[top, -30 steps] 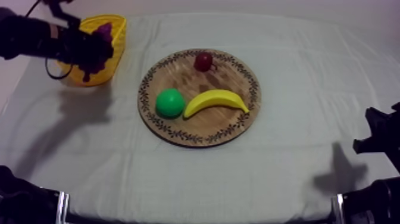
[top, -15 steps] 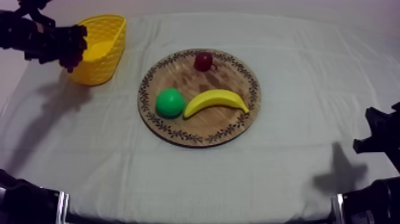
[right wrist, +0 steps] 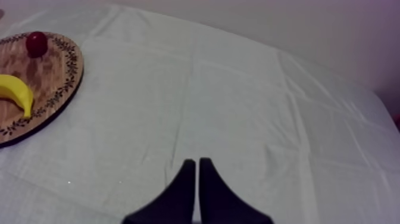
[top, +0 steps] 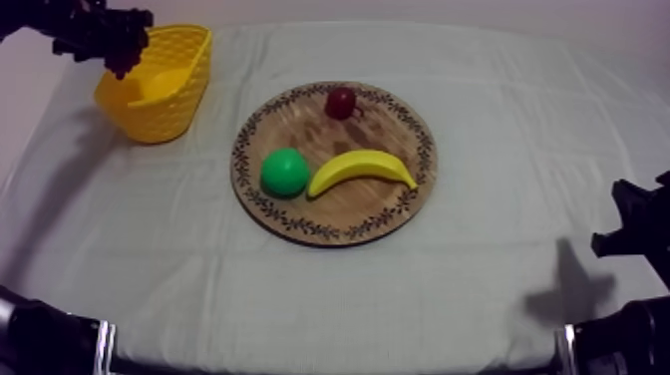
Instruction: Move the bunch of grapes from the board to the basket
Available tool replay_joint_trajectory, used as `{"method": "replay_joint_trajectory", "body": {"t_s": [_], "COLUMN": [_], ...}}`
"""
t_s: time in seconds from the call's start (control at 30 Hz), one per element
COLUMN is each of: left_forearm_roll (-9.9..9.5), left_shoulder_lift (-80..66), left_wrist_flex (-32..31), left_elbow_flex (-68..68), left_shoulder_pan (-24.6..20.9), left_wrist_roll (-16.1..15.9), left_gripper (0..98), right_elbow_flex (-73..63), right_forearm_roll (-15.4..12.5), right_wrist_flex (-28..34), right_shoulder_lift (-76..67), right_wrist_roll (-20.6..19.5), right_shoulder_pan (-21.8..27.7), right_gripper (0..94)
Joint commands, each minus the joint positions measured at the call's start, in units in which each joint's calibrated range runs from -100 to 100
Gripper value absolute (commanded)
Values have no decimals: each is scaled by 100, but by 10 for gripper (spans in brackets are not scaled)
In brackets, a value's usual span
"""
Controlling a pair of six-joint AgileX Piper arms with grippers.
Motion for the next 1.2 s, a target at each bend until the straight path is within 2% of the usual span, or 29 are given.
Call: {"method": "replay_joint_trajectory", "body": {"t_s": [0.0, 0.2, 0.5, 0.83, 0.9, 1.03, 1.17], "left_forearm_roll": [-15, -30, 1, 9, 9, 9, 8], "left_shoulder_lift": [326, 960, 1836, 2163, 2182, 2194, 2126], "left_wrist_flex": [-65, -221, -614, -688, -692, -722, -804], "left_elbow_flex": [-208, -650, -832, -982, -987, -984, -901], "left_shoulder_pan": [-4, -26, -109, -87, -86, -78, -72], "left_wrist_roll": [-136, -336, -214, -157, -172, -224, -232], "left_gripper": [415, 418, 425, 420, 471, 720, 800], "right_elbow_flex": [-1, -1, -1, -1, -1, -1, -1], "right_forearm_roll": [1, 1, 1, 1, 1, 1, 1], "right_wrist_flex": [-1, -1, -1, -1, -1, -1, -1], "right_shoulder_lift": [-2, -2, -2, -2, -2, -2, -2], "right_wrist_roll": [0, 0, -2, 0, 0, 0, 0], "right_shoulder_pan": [1, 1, 1, 1, 1, 1, 1], "right_gripper": [5, 5, 5, 5, 5, 5, 5]}}
